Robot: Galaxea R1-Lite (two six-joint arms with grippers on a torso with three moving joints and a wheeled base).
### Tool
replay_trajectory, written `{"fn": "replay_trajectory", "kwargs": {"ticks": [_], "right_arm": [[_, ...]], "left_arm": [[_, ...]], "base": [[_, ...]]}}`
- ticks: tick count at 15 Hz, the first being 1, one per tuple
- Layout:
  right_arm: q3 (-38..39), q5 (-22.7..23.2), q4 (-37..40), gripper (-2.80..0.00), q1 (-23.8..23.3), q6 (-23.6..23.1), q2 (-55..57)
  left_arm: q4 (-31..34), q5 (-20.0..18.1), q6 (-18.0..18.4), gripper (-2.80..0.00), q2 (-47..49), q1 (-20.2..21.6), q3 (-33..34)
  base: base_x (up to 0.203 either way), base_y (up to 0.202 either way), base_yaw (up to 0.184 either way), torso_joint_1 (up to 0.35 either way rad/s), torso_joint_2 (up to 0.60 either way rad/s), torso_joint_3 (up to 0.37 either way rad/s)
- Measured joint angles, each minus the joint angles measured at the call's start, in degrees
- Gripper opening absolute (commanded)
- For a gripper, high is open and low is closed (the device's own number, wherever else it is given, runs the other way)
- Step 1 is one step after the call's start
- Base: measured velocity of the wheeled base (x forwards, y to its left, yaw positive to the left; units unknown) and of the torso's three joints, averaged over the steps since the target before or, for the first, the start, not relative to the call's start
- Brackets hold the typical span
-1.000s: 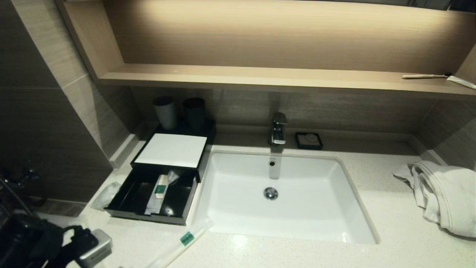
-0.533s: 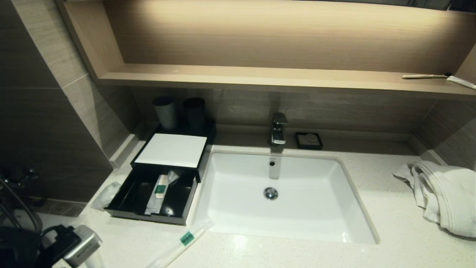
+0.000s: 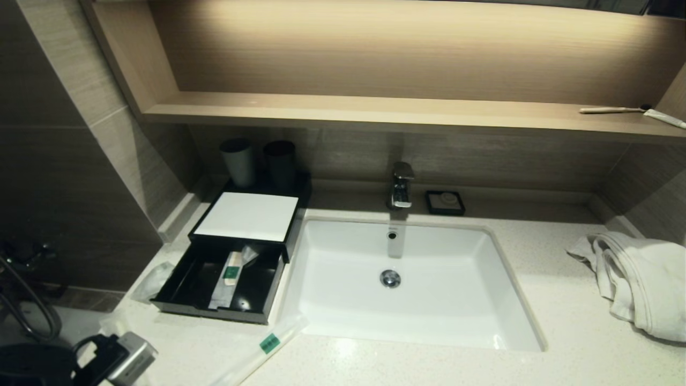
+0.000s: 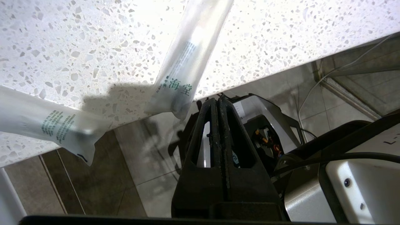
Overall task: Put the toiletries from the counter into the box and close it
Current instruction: Pick up the bathroom toiletry
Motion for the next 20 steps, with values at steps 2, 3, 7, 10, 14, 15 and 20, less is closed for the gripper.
{"fn": "replay_trajectory", "kwargs": {"ticks": [2, 3, 7, 10, 14, 15, 20], "right_arm": [[0.0, 0.0, 0.0, -2.80, 0.0, 0.0, 0.0], [0.0, 0.0, 0.0, -2.80, 0.0, 0.0, 0.0], [0.0, 0.0, 0.0, -2.80, 0.0, 0.0, 0.0], [0.0, 0.0, 0.0, -2.80, 0.0, 0.0, 0.0], [0.0, 0.0, 0.0, -2.80, 0.0, 0.0, 0.0], [0.0, 0.0, 0.0, -2.80, 0.0, 0.0, 0.0], [0.0, 0.0, 0.0, -2.80, 0.0, 0.0, 0.0]], "left_arm": [[-3.7, 0.0, 0.0, -2.80, 3.0, 0.0, 1.4], [-4.9, 0.0, 0.0, -2.80, 4.2, 0.0, 1.8], [-5.2, -0.1, 0.0, -2.80, 6.6, 0.0, 2.3], [-5.7, -0.3, 0.7, -2.80, 8.0, 0.1, 2.2], [-6.9, -0.3, 2.2, -2.80, 9.9, 0.3, 2.1], [-6.9, -0.2, 2.6, -2.80, 10.0, 0.3, 2.2], [-6.5, 0.7, 6.6, -2.80, 9.1, 0.5, 2.1]], "base": [[0.000, 0.000, 0.000, 0.000, 0.00, 0.000], [0.000, 0.000, 0.000, 0.000, 0.00, 0.000], [0.000, 0.000, 0.000, 0.000, 0.00, 0.000], [0.000, 0.000, 0.000, 0.000, 0.00, 0.000], [0.000, 0.000, 0.000, 0.000, 0.00, 0.000], [0.000, 0.000, 0.000, 0.000, 0.00, 0.000], [0.000, 0.000, 0.000, 0.000, 0.00, 0.000]]}}
